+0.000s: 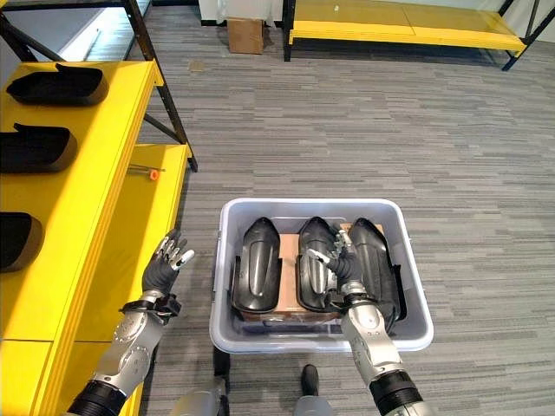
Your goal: Move parts from the plastic box to the shelf.
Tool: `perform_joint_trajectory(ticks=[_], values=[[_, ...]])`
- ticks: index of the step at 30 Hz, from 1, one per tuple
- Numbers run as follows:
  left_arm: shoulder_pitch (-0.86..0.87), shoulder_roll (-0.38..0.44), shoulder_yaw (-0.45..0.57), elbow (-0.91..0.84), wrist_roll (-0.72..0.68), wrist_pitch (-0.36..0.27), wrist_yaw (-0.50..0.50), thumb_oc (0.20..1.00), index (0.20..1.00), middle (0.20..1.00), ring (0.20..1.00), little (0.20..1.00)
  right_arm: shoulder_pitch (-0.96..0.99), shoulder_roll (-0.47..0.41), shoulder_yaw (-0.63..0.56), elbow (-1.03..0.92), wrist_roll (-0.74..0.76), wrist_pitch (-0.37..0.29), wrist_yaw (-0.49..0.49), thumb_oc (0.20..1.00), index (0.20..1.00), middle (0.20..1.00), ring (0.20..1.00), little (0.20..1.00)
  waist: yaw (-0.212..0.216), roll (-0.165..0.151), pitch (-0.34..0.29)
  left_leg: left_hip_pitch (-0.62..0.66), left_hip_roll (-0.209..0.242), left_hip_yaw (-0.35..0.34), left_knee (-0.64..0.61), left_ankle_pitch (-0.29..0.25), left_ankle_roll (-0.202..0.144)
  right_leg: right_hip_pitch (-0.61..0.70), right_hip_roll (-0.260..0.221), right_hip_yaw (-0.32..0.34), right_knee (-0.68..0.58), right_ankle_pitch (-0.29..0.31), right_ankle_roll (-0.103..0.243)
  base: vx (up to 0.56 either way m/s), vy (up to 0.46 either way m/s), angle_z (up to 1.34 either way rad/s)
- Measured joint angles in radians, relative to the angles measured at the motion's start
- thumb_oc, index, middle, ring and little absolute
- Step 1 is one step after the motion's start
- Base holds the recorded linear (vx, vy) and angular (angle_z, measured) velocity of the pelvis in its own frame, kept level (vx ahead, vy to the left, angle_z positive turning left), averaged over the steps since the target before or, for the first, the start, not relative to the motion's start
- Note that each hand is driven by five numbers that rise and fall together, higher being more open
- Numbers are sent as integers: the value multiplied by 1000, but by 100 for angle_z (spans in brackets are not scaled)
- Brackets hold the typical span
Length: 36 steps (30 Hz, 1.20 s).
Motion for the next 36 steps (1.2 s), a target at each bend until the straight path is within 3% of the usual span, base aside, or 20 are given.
perform_joint_trajectory(ticks=[7,10,11,14,28,36], values=[[-82,1,-28,-16,0,-26,3,1000,1000,1000,1000,1000,-31,-47,-101,54,-56,-32,-93,1000,1000,1000,1000,1000,-12,42,35,-65,4,-2,1,28,1,-62,6,-1,0,10,-1,-59,-19,1],[-106,1,-52,-21,0,-38,3,1000,1000,1000,1000,1000,-82,-56,-101,109,-68,-35,-127,1000,1000,1000,1000,1000,-17,66,84,-77,6,2,1,30,0,-78,7,2,0,14,0,-58,-14,-8],[-138,1,-72,-22,0,-42,3,1000,1000,1000,1000,1000,-119,-82,-102,134,-73,-42,-142,1000,1000,1000,1000,1000,-20,76,127,-99,7,8,1,34,1,-105,7,10,0,22,2,-60,-20,-13],[-184,2,-93,-22,0,-50,3,1000,1000,1000,1000,1000,-195,-119,-103,261,-74,-60,-175,1000,1000,1000,1000,1000,-18,84,180,-110,8,24,1,36,2,-123,6,21,0,26,5,-39,-13,-13],[-222,6,-168,-24,-2,-54,-1,1000,1000,1000,1000,1000,-198,-194,-193,263,-117,-80,-277,1000,1000,1000,1000,1000,-30,116,261,-140,8,55,1,36,3,-174,4,55,0,36,7,-4,-11,-6],[-247,8,-193,-33,-2,-54,-4,1000,1000,1000,1000,1000,-163,-206,-256,242,-154,-90,-347,1000,1000,1000,1000,1000,-82,128,269,-150,9,86,1,36,3,-205,4,91,1,45,10,1,-10,-11]])
